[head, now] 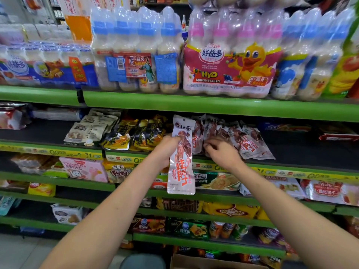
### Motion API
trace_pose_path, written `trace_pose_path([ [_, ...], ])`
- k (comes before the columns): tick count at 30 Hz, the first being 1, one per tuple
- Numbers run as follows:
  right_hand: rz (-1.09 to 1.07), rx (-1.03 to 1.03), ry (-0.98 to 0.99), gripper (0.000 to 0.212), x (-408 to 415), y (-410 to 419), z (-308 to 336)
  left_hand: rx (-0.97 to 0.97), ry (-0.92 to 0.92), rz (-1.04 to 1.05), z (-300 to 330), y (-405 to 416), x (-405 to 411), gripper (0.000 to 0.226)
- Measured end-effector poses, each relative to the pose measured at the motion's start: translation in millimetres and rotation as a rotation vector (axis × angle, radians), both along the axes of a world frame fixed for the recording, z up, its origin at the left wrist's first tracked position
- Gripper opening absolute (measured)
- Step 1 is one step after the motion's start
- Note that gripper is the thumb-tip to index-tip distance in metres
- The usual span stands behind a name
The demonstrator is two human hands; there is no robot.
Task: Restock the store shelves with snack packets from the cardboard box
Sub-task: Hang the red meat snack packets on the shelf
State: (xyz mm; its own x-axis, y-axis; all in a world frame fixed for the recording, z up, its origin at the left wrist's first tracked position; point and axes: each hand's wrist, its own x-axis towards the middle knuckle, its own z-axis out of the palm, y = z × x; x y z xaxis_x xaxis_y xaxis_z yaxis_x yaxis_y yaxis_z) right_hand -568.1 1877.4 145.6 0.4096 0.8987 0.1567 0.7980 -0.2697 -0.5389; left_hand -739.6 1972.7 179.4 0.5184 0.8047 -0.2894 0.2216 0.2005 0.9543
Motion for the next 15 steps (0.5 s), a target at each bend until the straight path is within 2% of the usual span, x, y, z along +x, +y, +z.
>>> trace_pose_path([
  [1, -0.006, 0.058, -0.015, 0.032, -5, -6, 1, -0.002, -0.005, -0.026, 0, -2, -3, 0.046],
  [4, 0.009, 0.213, -0.047, 0.03, -27, -23, 4, 0.024, -0.028, -0.022, -7, -2, -5, 0.052],
  [6, 0.074, 0.204, 0.014, 0.039, -47, -32, 5, 0.011, -0.128, -0.008, -3, -12, -3, 0.032],
  [8, 0.126, 0.119, 0.105, 0.058, -64, -39, 7, -0.011, -0.201, -0.039, 2, -24, 4, 0.013],
  [9, 0.147, 0.091, 0.203, 0.06, -69, -41, 7, -0.035, -0.236, -0.096, 6, -29, 7, 0.017],
  [12, 0.124, 0.196, 0.696, 0.027, -69, -50, 8, -0.079, -0.305, -0.298, 11, -41, 7, 0.044],
  [15, -0.054, 0.306, 1.354, 0.025, -51, -65, 2, 0.015, -0.277, -0.299, 9, -40, 2, 0.033],
])
